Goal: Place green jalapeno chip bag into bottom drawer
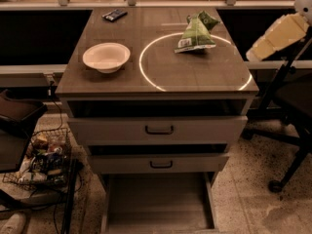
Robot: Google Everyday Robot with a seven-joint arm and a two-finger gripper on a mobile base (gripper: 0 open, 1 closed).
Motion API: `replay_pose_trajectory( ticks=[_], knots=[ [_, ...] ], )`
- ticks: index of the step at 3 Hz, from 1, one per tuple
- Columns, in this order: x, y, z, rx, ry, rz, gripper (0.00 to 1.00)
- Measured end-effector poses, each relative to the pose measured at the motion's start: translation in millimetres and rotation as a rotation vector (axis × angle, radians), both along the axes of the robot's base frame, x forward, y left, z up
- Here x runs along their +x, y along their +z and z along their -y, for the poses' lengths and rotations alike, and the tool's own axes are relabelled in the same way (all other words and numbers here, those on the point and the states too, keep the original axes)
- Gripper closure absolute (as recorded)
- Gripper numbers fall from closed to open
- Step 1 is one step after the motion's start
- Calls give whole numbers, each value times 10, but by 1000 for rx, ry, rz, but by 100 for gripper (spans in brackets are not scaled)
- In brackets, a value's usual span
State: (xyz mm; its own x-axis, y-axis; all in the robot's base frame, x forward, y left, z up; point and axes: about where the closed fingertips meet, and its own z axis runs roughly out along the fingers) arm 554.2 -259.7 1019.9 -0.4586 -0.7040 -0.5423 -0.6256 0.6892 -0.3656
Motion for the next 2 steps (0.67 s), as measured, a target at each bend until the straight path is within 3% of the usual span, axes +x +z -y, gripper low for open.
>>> replay_pose_trajectory(
  ticks=[1, 2],
  knots=[
    [467, 235, 130, 169, -124, 135, 0],
    [505, 230, 101, 175, -129, 134, 0]
  ],
)
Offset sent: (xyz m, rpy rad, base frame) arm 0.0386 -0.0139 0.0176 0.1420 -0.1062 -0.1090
